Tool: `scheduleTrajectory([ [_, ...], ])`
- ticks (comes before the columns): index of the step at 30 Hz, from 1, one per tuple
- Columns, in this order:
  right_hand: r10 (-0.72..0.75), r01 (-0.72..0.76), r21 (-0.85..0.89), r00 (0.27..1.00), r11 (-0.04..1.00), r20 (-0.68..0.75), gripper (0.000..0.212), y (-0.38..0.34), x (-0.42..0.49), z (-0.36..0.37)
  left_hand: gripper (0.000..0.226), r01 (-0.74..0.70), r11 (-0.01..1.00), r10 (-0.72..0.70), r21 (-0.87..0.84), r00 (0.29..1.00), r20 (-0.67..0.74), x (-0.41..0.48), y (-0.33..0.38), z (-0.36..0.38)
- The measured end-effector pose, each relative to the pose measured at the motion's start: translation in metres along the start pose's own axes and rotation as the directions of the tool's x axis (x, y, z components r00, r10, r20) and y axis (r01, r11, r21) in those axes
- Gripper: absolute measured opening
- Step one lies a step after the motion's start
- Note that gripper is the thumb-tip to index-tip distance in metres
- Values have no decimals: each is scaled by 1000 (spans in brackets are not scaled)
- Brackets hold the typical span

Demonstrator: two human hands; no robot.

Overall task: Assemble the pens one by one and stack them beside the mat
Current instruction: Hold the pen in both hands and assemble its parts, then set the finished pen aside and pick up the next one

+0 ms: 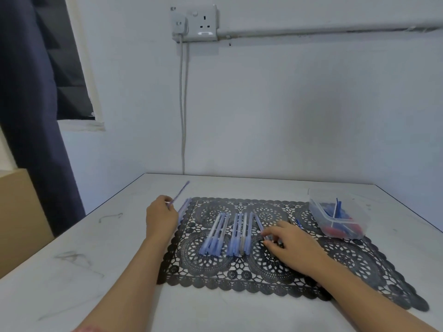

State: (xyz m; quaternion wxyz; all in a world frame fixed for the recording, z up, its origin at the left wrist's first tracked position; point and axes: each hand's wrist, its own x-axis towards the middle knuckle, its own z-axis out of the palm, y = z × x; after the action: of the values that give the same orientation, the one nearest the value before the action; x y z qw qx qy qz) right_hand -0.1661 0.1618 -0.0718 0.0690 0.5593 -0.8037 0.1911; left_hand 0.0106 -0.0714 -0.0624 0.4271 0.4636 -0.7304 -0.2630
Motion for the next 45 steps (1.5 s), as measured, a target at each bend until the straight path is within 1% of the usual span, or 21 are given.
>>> scheduleTrajectory([
  [3,-3,3,-18,1000,1000,14,22,-3,-1,-3,19,70,997,-70,17,997,18,3,-8,-5],
  [5,4,-3,-35,1000,999,29,20,-5,-1,-4,26,110,993,-112,38,992,51,2,-13,-5],
  [7,23,-21,-50,999,999,40,19,-8,-2,-6,22,143,988,-146,50,987,68,2,-17,-5],
  [8,35,-33,-58,999,998,41,18,-9,-2,-7,24,153,987,-155,42,985,70,2,-18,-5],
  [10,64,-62,-58,998,996,30,16,-11,-2,-9,37,167,985,-169,43,983,66,4,-21,-5],
  [14,152,-152,-16,988,988,21,16,-13,-1,-12,40,148,988,-152,51,985,80,5,-23,-4],
  [16,199,-200,25,980,979,25,21,-14,-1,-13,40,146,988,-151,56,985,84,6,-25,-2],
  [18,235,-236,77,972,969,22,34,-16,-2,-15,40,158,986,-162,50,983,86,6,-26,-1],
  [21,258,-257,148,966,955,18,43,-17,-3,-17,41,165,986,-167,30,983,77,6,-26,0],
  [26,345,-323,345,938,881,-3,46,-16,-3,-16,38,142,990,-144,25,986,81,7,-27,2],
  [33,423,-305,574,902,760,-80,46,-14,-2,-16,33,118,993,-119,9,990,81,9,-28,3],
  [36,472,-312,699,880,644,-43,57,-13,-1,-13,34,112,994,-113,11,990,88,10,-28,3],
  [39,480,-264,795,876,547,-39,81,-13,1,-13,33,78,997,-79,17,993,82,9,-24,3],
  [42,468,-210,847,882,488,-52,106,-17,2,-15,31,-32,999,29,31,996,88,2,-10,5],
  [44,451,-169,861,889,480,-77,117,-20,1,-15,29,-142,989,137,34,983,119,-6,4,9],
  [45,442,-148,863,892,484,-95,120,-21,1,-15,28,-195,980,189,30,972,137,-12,12,11],
])
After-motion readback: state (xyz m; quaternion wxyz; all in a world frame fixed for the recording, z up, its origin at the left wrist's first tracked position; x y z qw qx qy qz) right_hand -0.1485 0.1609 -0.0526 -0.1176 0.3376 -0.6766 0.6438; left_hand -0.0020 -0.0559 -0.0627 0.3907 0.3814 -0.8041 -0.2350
